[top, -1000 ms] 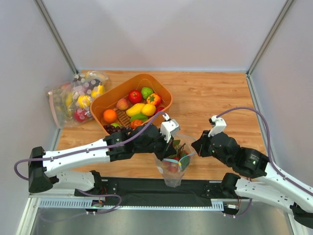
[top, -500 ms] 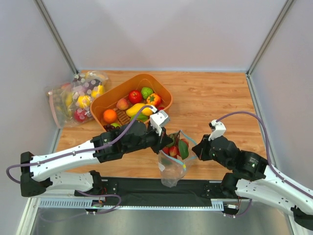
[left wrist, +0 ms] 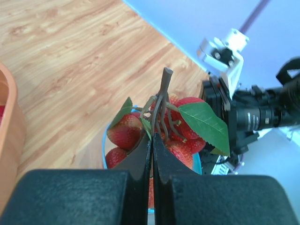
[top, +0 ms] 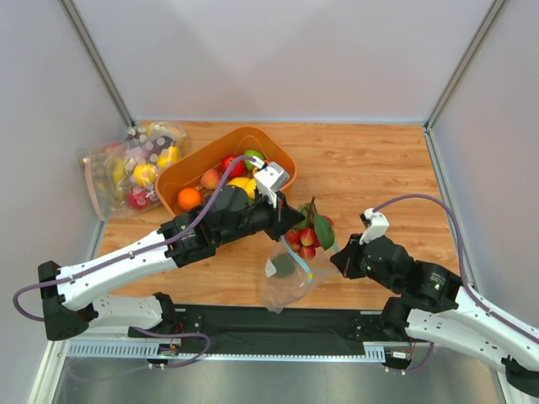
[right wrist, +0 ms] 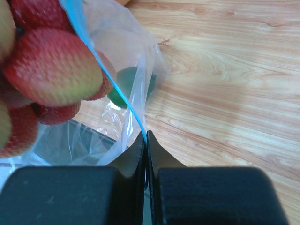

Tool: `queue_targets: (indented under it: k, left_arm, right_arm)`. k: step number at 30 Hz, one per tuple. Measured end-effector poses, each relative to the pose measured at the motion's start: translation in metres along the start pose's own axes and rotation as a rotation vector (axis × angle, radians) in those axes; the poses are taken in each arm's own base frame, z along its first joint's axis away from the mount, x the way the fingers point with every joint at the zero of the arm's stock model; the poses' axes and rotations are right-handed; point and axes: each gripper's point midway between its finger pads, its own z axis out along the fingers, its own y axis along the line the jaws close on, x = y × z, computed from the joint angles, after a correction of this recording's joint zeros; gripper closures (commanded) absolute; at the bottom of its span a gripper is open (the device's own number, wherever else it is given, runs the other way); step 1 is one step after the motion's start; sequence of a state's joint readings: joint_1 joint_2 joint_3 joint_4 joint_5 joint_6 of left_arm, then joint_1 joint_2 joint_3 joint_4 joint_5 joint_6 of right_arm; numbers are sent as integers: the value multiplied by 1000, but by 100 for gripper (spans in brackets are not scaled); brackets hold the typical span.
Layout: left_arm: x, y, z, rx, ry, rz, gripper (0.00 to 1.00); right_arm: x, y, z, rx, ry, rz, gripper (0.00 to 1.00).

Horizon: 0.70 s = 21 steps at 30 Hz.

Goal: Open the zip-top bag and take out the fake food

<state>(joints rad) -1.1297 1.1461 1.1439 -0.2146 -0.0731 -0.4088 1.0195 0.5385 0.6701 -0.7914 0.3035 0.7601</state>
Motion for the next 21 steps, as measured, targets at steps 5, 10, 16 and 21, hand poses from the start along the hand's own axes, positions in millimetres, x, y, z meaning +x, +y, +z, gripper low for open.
queue_targets:
  k: [5,10,16,21]
  left_arm:
    - [-18,10,3,30,-43,-81,100]
    - [-34,6,2,104,-74,-146,100]
    - [-57,-12,-4,230,-120,-211,100]
    - [-79,-24,-9,300,-149,-221,100]
  right_arm:
    - [-1,0,-3,-11,-11,8,100]
    - [-1,-2,-6,-11,-13,9,100]
    - [-1,-3,-7,-10,-12,10,100]
    - [0,-4,-7,-6,-8,9,100]
